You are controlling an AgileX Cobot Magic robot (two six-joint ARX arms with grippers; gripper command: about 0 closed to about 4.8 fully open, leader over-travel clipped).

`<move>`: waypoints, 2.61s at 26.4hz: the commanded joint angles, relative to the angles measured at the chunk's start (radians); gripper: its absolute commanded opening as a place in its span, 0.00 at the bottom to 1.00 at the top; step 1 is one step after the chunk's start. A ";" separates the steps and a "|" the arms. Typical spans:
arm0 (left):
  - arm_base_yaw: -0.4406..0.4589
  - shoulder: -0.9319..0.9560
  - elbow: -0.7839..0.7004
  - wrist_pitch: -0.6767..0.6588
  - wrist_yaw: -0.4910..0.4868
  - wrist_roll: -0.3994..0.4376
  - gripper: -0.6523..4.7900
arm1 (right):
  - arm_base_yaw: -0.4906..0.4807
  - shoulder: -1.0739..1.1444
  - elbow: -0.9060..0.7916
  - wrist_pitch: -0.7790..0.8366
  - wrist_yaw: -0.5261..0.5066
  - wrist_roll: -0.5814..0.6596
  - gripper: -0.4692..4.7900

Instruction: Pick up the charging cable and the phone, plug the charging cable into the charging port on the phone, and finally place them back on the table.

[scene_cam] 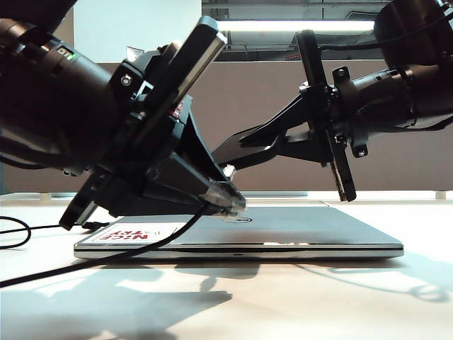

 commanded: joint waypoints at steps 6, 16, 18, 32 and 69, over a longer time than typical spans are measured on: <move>0.001 -0.002 0.002 0.034 -0.001 -0.001 0.11 | 0.003 -0.008 0.006 0.032 -0.074 -0.012 0.08; 0.001 -0.002 0.002 0.033 -0.001 -0.001 0.11 | -0.006 -0.008 0.006 0.025 -0.076 -0.010 0.08; 0.001 -0.002 0.002 0.033 -0.001 -0.001 0.11 | -0.006 -0.008 0.006 0.025 -0.076 -0.006 0.08; 0.000 -0.002 0.002 0.032 -0.001 -0.001 0.11 | -0.018 -0.008 0.006 0.025 -0.095 -0.007 0.08; 0.002 -0.002 0.002 0.067 -0.001 0.002 0.11 | 0.013 -0.008 0.006 -0.011 -0.117 -0.087 0.08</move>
